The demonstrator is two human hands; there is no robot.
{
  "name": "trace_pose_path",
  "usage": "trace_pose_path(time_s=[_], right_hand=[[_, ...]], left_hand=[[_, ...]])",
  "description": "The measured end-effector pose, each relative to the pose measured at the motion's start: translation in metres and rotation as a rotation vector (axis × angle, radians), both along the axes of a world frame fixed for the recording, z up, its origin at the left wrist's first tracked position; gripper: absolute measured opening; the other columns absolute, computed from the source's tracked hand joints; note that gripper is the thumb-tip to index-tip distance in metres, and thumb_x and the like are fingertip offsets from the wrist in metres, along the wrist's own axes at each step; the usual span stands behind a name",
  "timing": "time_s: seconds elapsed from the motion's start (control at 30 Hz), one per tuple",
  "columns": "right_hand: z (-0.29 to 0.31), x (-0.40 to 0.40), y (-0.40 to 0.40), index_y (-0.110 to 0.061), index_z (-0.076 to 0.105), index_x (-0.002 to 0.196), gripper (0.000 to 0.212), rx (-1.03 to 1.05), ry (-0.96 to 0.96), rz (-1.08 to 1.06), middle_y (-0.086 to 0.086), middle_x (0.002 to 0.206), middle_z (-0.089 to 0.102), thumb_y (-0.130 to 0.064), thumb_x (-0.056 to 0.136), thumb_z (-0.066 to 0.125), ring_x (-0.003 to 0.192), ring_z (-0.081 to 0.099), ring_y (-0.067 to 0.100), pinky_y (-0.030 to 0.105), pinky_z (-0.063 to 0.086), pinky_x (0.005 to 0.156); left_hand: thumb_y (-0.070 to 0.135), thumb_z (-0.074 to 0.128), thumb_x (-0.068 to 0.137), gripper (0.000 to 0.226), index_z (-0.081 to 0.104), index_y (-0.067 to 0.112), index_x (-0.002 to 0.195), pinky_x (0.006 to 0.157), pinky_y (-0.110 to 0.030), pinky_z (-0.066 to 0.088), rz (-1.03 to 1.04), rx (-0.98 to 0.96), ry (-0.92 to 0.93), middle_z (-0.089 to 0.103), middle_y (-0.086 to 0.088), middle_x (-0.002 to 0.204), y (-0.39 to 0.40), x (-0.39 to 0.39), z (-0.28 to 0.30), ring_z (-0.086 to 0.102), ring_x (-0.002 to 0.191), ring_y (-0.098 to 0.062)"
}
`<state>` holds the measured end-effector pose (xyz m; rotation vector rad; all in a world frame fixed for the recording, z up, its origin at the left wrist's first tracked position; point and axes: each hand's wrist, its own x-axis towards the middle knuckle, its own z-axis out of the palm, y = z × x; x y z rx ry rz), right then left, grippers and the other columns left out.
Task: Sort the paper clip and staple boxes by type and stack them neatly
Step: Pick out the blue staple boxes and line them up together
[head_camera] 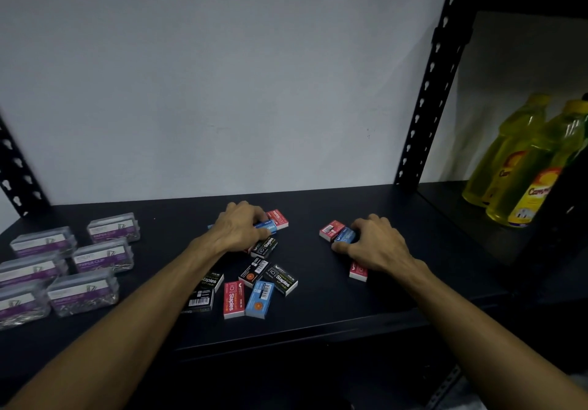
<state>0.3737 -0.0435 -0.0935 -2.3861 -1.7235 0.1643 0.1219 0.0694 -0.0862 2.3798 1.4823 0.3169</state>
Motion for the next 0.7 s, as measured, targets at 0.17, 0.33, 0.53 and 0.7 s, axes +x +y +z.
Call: trace_pose_path(time_s=[0.17,0.33,0.53,0.7], right_hand=[[0.0055,-0.0026,0.0002,-0.027,0.051,0.133,0.065,0.011,0.125,0.028,0.004,0.129,0.05,-0.054,0.078,0.072,0.117,0.047,0.022,0.04,0.046,0.096],[0.0066,-0.0036,0.0012,-0.029,0.047,0.115,0.056,0.058,0.356,0.043,-0.001,0.111,0.06,-0.036,0.073,0.084,0.093,0.062,0.016,0.039,0.057,0.08],[0.0074,-0.0077,-0.0005,-0.025,0.045,0.111,0.056,0.116,0.511,0.043,0.0,0.11,0.06,-0.025,0.074,0.086,0.083,0.063,0.011,0.022,0.048,0.059],[0.0073,-0.0094,-0.0002,-0.024,0.045,0.112,0.056,0.107,0.554,0.074,-0.001,0.111,0.059,-0.025,0.074,0.086,0.085,0.063,0.011,0.021,0.048,0.06]], left_hand=[[0.021,0.067,0.09,0.018,0.064,0.023,0.108,0.08,-0.033,0.05,-0.093,-0.038,-0.115,0.063,0.001,0.11,-0.0047,0.003,0.0012,0.059,0.094,-0.013],[0.012,0.065,0.092,0.029,0.064,0.025,0.117,0.066,-0.016,0.04,-0.163,-0.045,-0.126,0.06,0.005,0.099,-0.0074,0.0037,0.0046,0.058,0.085,-0.009],[0.01,0.063,0.093,0.034,0.065,0.022,0.125,0.068,-0.017,0.041,-0.179,-0.06,-0.118,0.061,0.005,0.111,-0.0067,0.0023,0.0063,0.055,0.081,-0.004],[0.009,0.061,0.094,0.035,0.063,0.021,0.127,0.065,-0.014,0.04,-0.184,-0.083,-0.126,0.063,0.004,0.108,-0.007,0.0029,0.0066,0.054,0.076,-0.002]])
